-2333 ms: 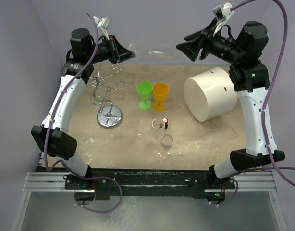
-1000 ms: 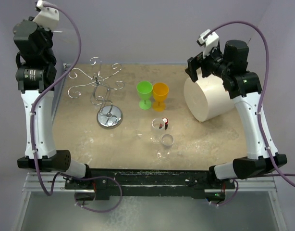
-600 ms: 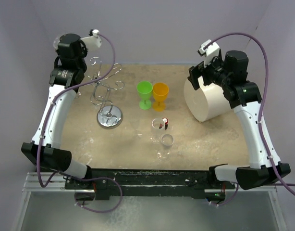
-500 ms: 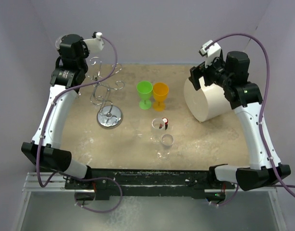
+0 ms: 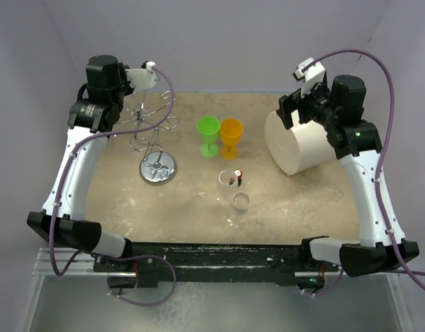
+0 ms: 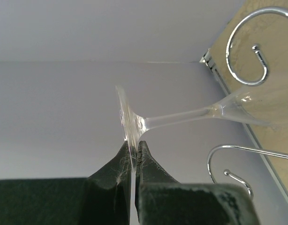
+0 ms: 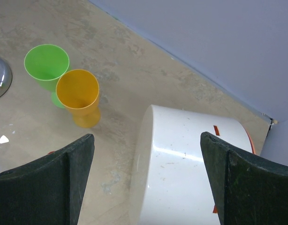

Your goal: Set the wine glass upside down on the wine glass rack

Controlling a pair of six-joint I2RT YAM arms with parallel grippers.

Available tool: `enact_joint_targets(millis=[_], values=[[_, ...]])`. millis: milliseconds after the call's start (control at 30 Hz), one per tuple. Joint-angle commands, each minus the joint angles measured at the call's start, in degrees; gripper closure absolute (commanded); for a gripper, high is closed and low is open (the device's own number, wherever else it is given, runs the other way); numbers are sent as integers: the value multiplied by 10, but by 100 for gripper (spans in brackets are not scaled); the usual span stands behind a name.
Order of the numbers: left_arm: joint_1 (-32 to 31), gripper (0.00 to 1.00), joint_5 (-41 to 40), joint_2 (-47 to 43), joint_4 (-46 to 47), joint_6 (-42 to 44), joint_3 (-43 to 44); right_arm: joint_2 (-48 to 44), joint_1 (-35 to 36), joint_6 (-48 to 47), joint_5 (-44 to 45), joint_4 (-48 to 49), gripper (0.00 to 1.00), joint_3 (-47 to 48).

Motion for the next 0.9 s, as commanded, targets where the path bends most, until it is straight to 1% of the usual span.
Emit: enact_joint_targets(millis=[0,333,533,700,867], values=[[-4,100,50,-26,-7,-16,2,-13,-9,5,-20,23,4,-5],[-5,100,131,-43,-10,9,-17,-4,-18,7,-37,26,4,-11],[-6,100,164,-34,-19,13,-3,2,-19,8,-37,27,3,-11],[-7,100,201,-20,-26,0,20,8,-20,12,-38,25,3,-8],[-10,100,207,-4,-6,-1,30,12,-20,12,-42,26,3,-6]])
